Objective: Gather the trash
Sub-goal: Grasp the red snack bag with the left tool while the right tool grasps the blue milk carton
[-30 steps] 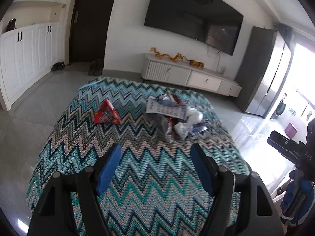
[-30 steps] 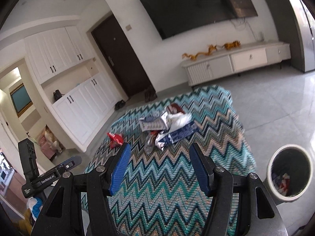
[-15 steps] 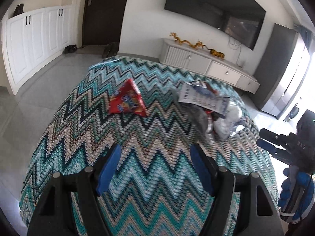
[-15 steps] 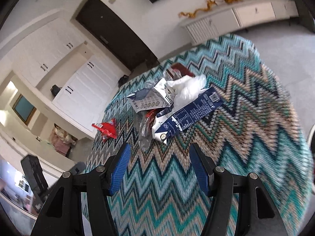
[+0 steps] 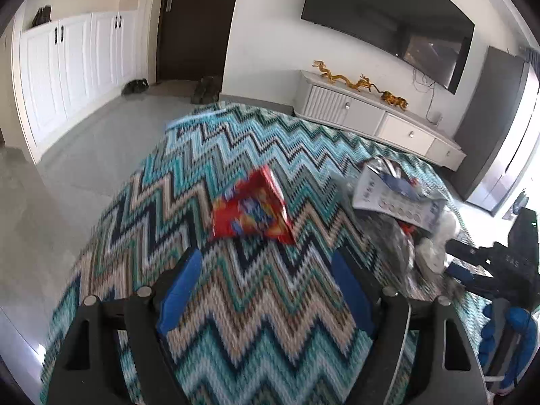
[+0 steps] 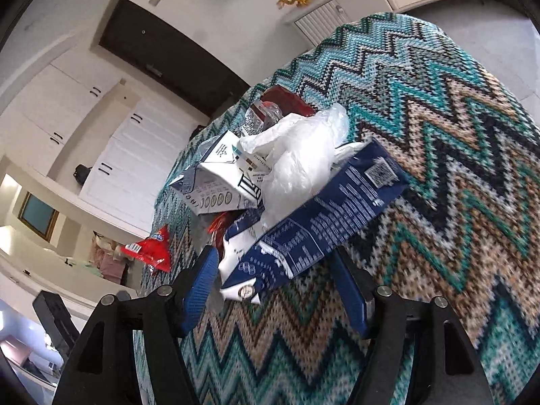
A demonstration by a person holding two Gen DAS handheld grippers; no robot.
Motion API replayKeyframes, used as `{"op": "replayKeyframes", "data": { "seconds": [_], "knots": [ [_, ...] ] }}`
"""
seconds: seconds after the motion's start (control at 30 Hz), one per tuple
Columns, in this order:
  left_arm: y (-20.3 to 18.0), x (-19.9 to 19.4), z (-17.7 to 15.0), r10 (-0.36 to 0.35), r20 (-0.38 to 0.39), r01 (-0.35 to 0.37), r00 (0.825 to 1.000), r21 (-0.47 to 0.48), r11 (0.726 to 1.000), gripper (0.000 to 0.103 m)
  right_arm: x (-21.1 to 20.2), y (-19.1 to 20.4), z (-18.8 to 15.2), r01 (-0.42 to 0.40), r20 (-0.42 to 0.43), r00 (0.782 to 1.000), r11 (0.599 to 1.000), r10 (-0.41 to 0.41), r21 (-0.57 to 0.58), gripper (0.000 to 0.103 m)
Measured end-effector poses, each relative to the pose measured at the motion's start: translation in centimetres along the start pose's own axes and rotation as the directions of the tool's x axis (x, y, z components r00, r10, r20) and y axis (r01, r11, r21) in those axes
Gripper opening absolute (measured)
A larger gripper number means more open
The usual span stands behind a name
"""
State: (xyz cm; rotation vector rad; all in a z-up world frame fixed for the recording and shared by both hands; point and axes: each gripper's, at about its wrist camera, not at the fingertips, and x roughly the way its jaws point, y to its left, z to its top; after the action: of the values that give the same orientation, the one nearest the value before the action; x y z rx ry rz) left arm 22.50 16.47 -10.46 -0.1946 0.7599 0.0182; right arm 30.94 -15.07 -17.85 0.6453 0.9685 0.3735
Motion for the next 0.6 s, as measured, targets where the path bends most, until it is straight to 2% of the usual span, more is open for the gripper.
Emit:
{"op": "replayKeyframes", "data": {
  "seconds": [0.17,0.3,0.4,0.53,0.6],
  "knots": [
    [0.6,2.2,2.8,0.090,0.035,-0.090,0.995,-0.002,0.996,0.079,0.8,0.5,0.6,0.007,0.009,1.000,1.000,-0.007,-0.023,0.072],
    [1.1,4.2,4.2,0.114,0.030,-0.114,0.993,-0.008,0.994,0.079,0.9,1.1,0.3,0.019,0.023,1.000,0.999,-0.018,-0.049,0.071],
    [1.2,5.5,4.4,0.112,0.013,-0.112,0.994,-0.003,0.994,0.079,1.6,1.5,0.4,0.044,0.036,0.998,0.997,-0.042,-0.057,0.059],
    [1.7,6.6,4.3,0.093,-0.016,-0.093,0.996,-0.015,0.996,0.078,1.3,0.2,0.7,0.005,0.063,0.998,1.000,-0.005,0.009,0.049],
    [1.6,6.7,4.0,0.086,-0.023,-0.086,0.996,-0.014,0.996,0.068,1.2,0.0,0.6,-0.007,0.069,0.998,1.000,0.006,0.016,0.047]
  ]
}}
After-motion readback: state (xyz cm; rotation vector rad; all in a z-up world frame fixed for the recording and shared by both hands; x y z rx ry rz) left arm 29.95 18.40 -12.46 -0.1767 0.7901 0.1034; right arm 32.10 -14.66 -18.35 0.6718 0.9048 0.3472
